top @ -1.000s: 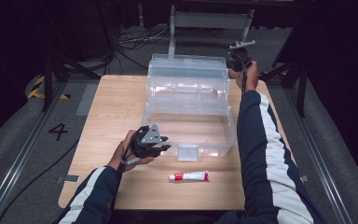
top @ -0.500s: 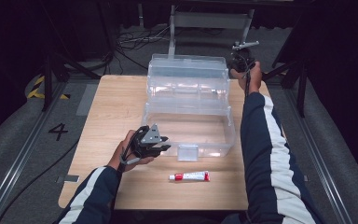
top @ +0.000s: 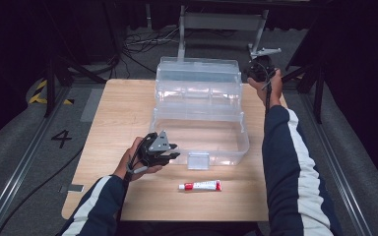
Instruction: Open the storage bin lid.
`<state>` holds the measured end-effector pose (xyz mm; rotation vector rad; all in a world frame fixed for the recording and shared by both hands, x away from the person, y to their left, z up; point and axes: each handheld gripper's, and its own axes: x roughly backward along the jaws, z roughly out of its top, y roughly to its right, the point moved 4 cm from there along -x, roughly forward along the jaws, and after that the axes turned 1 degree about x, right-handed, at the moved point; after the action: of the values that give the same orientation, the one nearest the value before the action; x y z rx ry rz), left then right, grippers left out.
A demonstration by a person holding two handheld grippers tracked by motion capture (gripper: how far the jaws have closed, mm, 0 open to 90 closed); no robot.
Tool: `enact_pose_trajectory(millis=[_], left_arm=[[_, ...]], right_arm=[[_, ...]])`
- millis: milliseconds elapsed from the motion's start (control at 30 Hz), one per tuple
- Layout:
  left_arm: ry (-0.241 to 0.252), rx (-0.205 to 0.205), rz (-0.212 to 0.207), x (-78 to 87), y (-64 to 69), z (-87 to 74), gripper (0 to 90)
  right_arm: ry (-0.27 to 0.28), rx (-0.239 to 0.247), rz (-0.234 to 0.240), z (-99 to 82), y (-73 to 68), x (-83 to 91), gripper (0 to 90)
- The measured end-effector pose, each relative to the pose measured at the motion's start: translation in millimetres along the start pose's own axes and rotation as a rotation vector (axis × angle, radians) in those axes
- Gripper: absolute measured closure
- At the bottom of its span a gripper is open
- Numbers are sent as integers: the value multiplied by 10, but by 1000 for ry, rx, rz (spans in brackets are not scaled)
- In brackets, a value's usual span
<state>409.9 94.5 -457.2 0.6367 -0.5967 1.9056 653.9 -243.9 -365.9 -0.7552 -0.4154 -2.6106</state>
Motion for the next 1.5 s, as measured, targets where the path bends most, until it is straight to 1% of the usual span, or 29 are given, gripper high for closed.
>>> enact_pose_trajectory(millis=[67,100,133,233,267,333,400,467,533,600,667,700,767,900,1000,1033,1100,1167,1233,1300,1500], left_arm=[[0,1,-1,0,4,-1,680],[1,1,-1,1,5,-1,680],[1,1,-1,1,5,-1,680],[0,3,5,6,2,-2,680],[-3,4,4,8,4,-6,680],[-3,4,5,11,4,-6,680],[-3,2,7,12,4,-5,680],[-5,-1,8,14,3,-6,680],[-5,-1,9,14,3,-5,680],[-5,-1,9,15,3,-6,680],[-5,-1,10,15,3,-6,679],[-5,-1,10,15,3,-6,679],[-5,0,11,15,3,-6,679],[-8,1,13,17,7,-7,677],[-7,2,16,15,9,-6,676],[-8,1,17,16,10,-6,676],[-8,1,17,16,11,-6,675],[-8,1,17,16,12,-6,675],[-9,2,18,17,13,-6,675],[-8,1,18,16,12,-6,675],[-9,0,22,16,12,-5,674]], right_arm=[[7,1,14,-32,-17,77,854],[10,10,15,-52,-30,116,851],[10,10,15,-52,-30,116,851],[10,25,26,-108,-66,214,841],[12,32,22,-125,-74,253,838],[17,29,37,-152,-93,316,830],[16,50,33,-173,-118,383,823],[18,54,30,-188,-132,456,815],[22,46,46,-202,-143,523,794],[35,62,46,-221,-162,606,794],[39,57,58,-246,-175,675,785],[39,57,58,-246,-175,675,785],[48,67,78,-278,-207,758,774],[47,83,91,-316,-251,821,764],[50,81,105,-343,-280,864,762],[57,94,112,-364,-311,910,761],[57,96,119,-376,-329,933,757],[56,110,126,-398,-364,988,752],[60,109,144,-413,-392,1039,745],[59,113,150,-422,-409,1064,740],[56,158,201,-491,-574,1221,710]])
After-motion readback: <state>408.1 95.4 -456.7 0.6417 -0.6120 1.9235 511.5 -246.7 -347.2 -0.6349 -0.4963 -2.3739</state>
